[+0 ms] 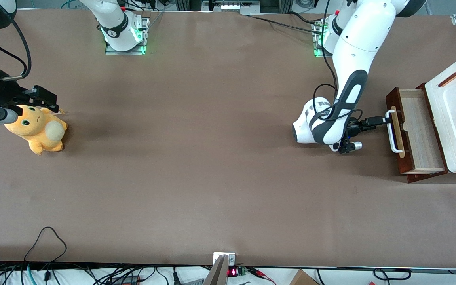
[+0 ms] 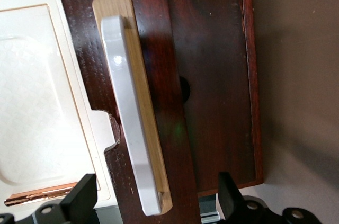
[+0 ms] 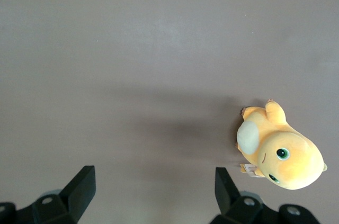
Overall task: Open lower drawer with left arm only
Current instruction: 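Open the left gripper and back it away from the handle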
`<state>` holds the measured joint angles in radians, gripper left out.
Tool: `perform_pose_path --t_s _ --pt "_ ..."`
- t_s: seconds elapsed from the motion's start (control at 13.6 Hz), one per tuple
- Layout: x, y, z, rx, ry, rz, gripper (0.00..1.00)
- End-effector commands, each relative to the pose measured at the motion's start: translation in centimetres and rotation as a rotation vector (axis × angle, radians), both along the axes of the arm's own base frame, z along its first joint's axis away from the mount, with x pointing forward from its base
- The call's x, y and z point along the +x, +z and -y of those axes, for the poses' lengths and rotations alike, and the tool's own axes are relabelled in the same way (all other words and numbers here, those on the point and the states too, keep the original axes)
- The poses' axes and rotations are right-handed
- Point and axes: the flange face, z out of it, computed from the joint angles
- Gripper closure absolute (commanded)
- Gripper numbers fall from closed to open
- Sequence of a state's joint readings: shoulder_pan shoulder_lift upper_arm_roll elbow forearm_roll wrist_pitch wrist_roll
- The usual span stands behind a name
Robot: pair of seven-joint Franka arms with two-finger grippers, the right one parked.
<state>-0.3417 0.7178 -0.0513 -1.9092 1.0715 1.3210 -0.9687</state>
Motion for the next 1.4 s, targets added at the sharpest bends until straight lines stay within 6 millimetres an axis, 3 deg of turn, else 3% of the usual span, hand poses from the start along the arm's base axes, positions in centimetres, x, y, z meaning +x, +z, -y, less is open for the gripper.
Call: perform_pose_path --t_s 0.0,0.22,0.59,0.74,1.03,1.33 --pt "2.9 4.0 0.1 -0.103 0.092 -0.055 0.0" --pt "5.8 8.7 0.5 -0.25 0.149 -0.091 0.0" --pt "7.1 13.4 1.9 -0.521 0.176 -0.049 0.0" --pt "7.4 15.4 1.2 -0.618 0.193 -0.071 0.0" --pt "10.4 21.8 -1.5 -0.866 0.242 -0.053 0.0" --pt "11.6 25.8 -2.5 -0.993 0.275 0.028 0.0"
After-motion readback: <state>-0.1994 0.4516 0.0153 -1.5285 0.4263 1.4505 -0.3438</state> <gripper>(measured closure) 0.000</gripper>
